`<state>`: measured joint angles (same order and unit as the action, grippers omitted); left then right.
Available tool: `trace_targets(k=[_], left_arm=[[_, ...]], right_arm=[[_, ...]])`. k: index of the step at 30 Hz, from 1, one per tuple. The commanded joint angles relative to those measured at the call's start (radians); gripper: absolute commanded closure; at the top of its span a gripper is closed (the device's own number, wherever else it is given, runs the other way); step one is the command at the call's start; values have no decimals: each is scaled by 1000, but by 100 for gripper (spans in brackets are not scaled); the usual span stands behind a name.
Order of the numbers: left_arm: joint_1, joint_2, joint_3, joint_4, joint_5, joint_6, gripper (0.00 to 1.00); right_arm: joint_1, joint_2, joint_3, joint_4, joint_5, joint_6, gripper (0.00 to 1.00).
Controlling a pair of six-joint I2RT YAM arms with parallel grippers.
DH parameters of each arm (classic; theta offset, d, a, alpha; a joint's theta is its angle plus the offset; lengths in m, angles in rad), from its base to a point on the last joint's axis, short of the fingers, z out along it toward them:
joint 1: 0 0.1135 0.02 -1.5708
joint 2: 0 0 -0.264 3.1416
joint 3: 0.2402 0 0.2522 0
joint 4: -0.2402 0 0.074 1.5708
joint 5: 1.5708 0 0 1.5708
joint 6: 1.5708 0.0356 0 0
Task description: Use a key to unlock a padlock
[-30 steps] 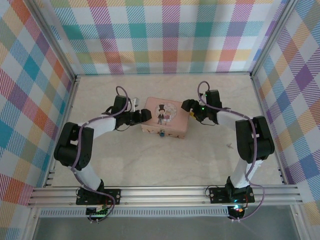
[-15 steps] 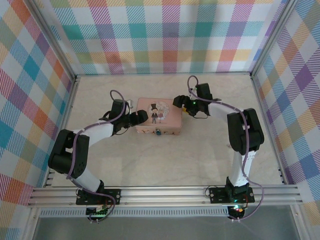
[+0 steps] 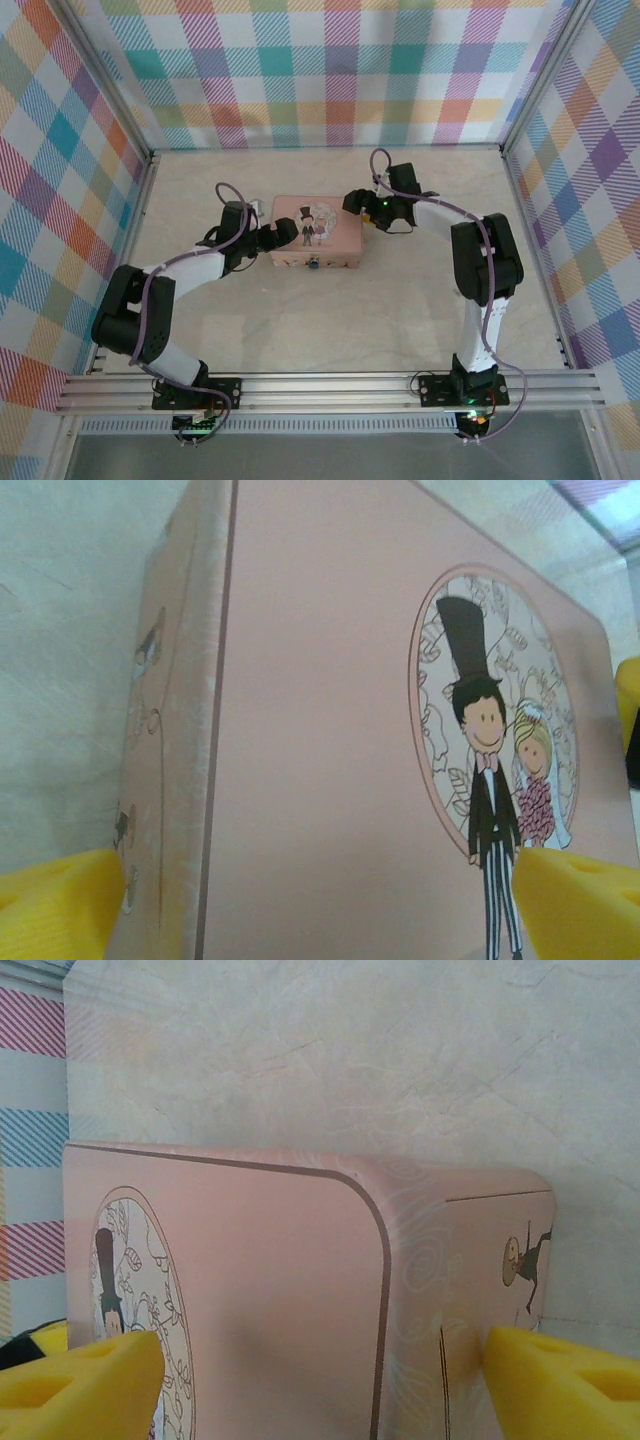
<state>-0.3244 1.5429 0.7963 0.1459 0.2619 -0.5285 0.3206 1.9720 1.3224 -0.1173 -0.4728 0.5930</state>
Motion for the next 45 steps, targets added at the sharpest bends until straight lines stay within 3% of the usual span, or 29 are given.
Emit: trace_targets(k=[1, 8, 13, 15, 17, 20, 22, 28, 33, 39, 45], left_arm=[[-8, -74, -23, 0, -100, 11, 0], [11, -209, -36, -80, -261, -23, 0], [100, -271, -88, -17, -190, -155, 0], [110, -276, -76, -34, -148, -143, 0], [107, -282, -65, -40, -96, -127, 0], [88, -282, -37, -106, -44, -111, 0], [60, -276, -12, -170, -35, -81, 0], [-104, -267, 31, -270, -63, -30, 5], [-242, -231, 42, -247, -100, -34, 6], [-332, -159, 97, -242, -94, -41, 8], [-366, -145, 111, -254, -102, -35, 8]], right_arm=[[11, -4, 2, -43, -8, -25, 15], [-7, -129, -73, -51, 126, -69, 11], [-8, -277, -175, -12, 275, -108, 3], [-14, -335, -213, -12, 343, -86, 0], [-44, -376, -227, -52, 337, -52, 0], [-128, -402, -233, -142, 195, -29, 0], [-171, -442, -258, -196, 165, -22, 0], [-260, -628, -318, -476, 342, -44, 8], [-355, -660, -323, -718, 456, -19, 19], [-412, -572, -346, -812, 473, 47, 34], [-421, -502, -383, -771, 481, 60, 44]])
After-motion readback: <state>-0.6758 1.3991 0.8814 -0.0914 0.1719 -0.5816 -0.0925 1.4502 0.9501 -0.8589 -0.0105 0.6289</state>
